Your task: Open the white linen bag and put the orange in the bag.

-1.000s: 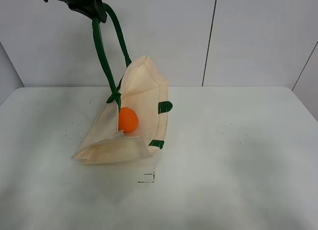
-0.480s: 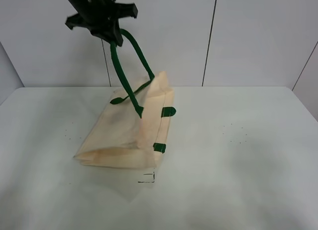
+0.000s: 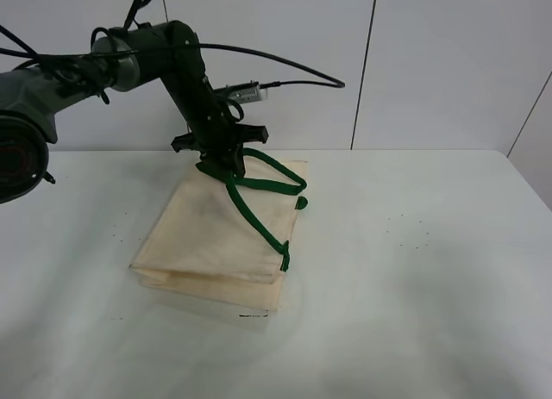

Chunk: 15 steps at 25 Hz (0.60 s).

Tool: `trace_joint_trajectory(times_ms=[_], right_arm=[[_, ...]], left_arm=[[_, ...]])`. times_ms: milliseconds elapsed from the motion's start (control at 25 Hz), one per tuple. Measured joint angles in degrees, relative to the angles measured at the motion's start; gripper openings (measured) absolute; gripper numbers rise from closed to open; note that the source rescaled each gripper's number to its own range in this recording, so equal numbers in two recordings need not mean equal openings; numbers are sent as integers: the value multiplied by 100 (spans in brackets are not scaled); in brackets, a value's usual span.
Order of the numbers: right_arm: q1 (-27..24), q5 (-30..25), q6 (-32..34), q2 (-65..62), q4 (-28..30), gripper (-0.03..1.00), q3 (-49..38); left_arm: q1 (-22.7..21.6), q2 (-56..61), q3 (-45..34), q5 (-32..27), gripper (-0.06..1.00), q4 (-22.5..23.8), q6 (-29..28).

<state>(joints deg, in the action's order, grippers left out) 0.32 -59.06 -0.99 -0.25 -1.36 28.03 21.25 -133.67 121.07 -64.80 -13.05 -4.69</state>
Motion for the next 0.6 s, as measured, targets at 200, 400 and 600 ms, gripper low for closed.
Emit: trace_joint_trajectory(times_ms=[200,400,600], right_arm=[[0,0,0,0,0,100,0],[0,0,0,0,0,100,0],[0,0,0,0,0,100,0]], left_arm=[[0,0,-160,55,80,416,81],[0,54,-160,-52,92,809,76],[0,283,87,-175,93,925,20]])
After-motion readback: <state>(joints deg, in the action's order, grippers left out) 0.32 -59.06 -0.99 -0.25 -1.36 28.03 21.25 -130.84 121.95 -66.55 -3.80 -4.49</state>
